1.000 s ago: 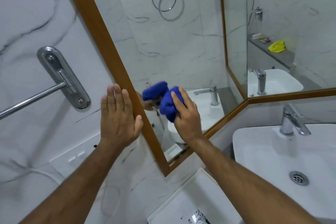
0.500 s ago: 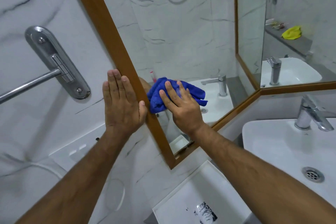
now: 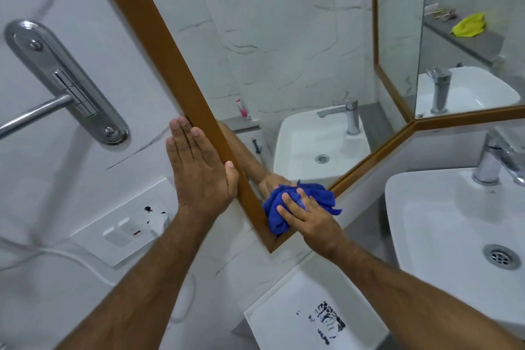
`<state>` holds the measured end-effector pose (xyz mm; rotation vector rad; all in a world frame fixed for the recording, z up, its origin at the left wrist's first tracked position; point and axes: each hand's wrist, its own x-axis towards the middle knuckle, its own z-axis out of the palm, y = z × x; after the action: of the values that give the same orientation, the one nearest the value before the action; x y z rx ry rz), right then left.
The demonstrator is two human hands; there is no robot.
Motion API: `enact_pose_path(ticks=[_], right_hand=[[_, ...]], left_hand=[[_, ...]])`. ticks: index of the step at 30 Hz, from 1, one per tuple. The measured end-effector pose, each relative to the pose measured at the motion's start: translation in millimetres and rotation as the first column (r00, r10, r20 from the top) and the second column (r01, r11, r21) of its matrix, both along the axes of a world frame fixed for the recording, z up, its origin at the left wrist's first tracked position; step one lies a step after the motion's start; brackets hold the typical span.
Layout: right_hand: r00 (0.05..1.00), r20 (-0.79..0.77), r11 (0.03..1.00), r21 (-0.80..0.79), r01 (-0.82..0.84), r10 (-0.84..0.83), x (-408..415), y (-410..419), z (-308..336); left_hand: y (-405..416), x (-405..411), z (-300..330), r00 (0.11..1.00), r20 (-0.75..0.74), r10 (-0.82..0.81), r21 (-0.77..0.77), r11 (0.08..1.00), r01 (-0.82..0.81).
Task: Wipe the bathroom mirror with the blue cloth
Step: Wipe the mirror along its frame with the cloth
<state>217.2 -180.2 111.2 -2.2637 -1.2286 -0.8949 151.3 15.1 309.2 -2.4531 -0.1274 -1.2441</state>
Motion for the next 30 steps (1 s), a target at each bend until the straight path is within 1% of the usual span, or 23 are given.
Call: enact_pose_path(ticks=[2, 4, 5, 8, 11, 12, 13, 14, 15, 16, 17, 18, 19, 21, 23, 24, 27, 28, 30], right_hand=[[0.984, -0.174, 0.987, -0.152, -0.057, 0.03, -4, -9, -10], [0.93, -0.366, 0.921, -0.372, -0.118, -0.029, -8, -15, -19], [0.904, -0.422, 0.886, -0.443, -0.14, -0.068, -9, -16, -20], [0.876, -0.474, 0.851, -0.492, -0.182, -0.087, -6, -17, -1], [0.88, -0.471, 0.799, -0.553, -0.235, -0.068, 4, -26, 32], [0.875, -0.478, 0.807, -0.545, -0.228, -0.076, 7, -31, 42], [0.858, -0.507, 0.848, -0.489, -0.205, -0.085, 9, -37, 50], [0.828, -0.555, 0.91, -0.381, -0.165, -0.082, 8, -43, 56], [0.794, -0.603, 0.967, -0.238, -0.094, -0.071, 8, -48, 59], [0.76, -0.648, 0.997, -0.077, -0.001, -0.05, 6, -52, 61], [0.735, -0.678, 0.993, 0.071, 0.099, -0.025, 5, -55, 62], [0.717, -0.697, 0.966, 0.174, 0.192, -0.017, 5, -56, 64], [0.702, -0.711, 0.939, 0.221, 0.263, -0.029, 3, -53, 64], [0.7, -0.71, 0.929, 0.206, 0.307, -0.075, 0, -42, 66], [0.69, -0.711, 0.945, 0.119, 0.305, -0.134, -6, -28, 61], [0.667, -0.725, 0.944, 0.072, 0.321, -0.172, -8, -22, 55], [0.556, -0.791, 0.934, -0.052, 0.354, -0.255, -18, -5, 30], [0.537, -0.797, 0.931, -0.084, 0.356, -0.278, -21, 0, 22], [0.53, -0.789, 0.919, -0.105, 0.379, -0.309, -22, 4, 15]], left_hand=[[1, 1, -1, 1.0, -0.003, 0.022, -0.003, 1.0, -0.022], [0, 0, -1, 0.999, -0.017, 0.029, -0.003, 1.0, -0.029], [1, -1, -1, 0.999, -0.026, 0.025, -0.001, 1.0, -0.025], [-1, -4, 3, 0.999, -0.04, 0.024, -0.009, 1.0, -0.025], [-4, -13, 2, 0.995, -0.095, 0.033, -0.012, 0.999, -0.034], [-5, -18, 0, 0.991, -0.133, 0.031, -0.003, 1.0, -0.031], [-6, -24, -4, 0.984, -0.178, 0.026, 0.008, 1.0, -0.025], [-6, -30, -9, 0.975, -0.221, 0.02, 0.02, 1.0, -0.016], [-4, -36, -14, 0.966, -0.257, 0.016, 0.034, 0.999, -0.008], [-2, -41, -17, 0.96, -0.279, 0.012, 0.054, 0.999, 0.003], [0, -43, -17, 0.959, -0.285, 0.007, 0.078, 0.997, 0.016], [2, -42, -14, 0.961, -0.278, 0.001, 0.1, 0.995, 0.028], [4, -39, -9, 0.964, -0.266, -0.006, 0.119, 0.992, 0.039], [6, -29, 7, 0.972, -0.233, -0.016, 0.154, 0.987, 0.053], [7, -19, 18, 0.975, -0.217, -0.036, 0.172, 0.982, 0.074], [8, -16, 20, 0.975, -0.216, -0.049, 0.175, 0.981, 0.088], [9, -12, 16, 0.978, -0.199, -0.071, 0.182, 0.977, 0.108], [10, -10, 13, 0.977, -0.198, -0.075, 0.176, 0.978, 0.11], [13, -8, 11, 0.976, -0.204, -0.08, 0.179, 0.977, 0.118]])
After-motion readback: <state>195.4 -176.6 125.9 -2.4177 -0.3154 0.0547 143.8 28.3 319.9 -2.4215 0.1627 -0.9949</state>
